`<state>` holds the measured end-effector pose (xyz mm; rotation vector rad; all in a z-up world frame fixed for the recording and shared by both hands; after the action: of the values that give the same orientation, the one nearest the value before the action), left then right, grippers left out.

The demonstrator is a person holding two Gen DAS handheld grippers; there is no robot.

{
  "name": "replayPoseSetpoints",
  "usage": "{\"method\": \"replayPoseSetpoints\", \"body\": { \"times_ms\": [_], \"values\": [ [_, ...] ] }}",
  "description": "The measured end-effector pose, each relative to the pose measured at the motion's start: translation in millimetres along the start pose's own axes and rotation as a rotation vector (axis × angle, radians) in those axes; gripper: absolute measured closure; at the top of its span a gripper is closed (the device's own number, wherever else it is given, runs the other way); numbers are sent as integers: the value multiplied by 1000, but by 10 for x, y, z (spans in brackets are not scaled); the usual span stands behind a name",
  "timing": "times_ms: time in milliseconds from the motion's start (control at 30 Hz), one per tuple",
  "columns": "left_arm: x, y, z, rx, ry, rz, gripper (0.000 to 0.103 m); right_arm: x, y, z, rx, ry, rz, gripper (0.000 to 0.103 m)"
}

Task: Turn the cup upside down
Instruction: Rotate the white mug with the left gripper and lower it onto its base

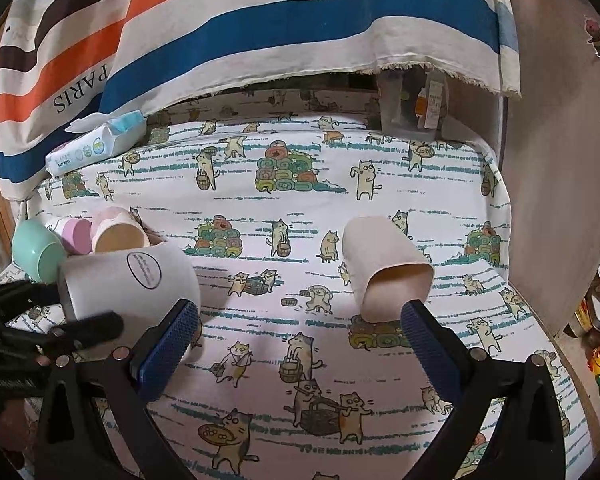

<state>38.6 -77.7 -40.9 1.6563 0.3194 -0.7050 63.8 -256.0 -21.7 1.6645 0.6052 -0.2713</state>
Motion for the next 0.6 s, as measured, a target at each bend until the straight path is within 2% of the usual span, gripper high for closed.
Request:
{"method": "replayPoseSetpoints", "body": {
  "times_ms": [300, 600],
  "values": [
    [-59, 76, -122, -2, 34, 17, 27, 6, 44, -109, -7, 23, 0, 1],
    [-7, 143, -132, 12, 36, 21, 27, -46, 157, -236, -21, 58, 26, 1]
  ]
}}
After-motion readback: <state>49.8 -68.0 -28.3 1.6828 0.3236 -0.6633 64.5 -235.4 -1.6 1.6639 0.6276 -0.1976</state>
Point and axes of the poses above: each gripper's, at about its wrist camera, not at the fingertips, and x roughly the way its jaws point, z to its right, y to its top, the point moved 5 cm from there along x, roughly the way its jaws point, and after that the axes turned 12 degrees about x, right-handed, at the moved point
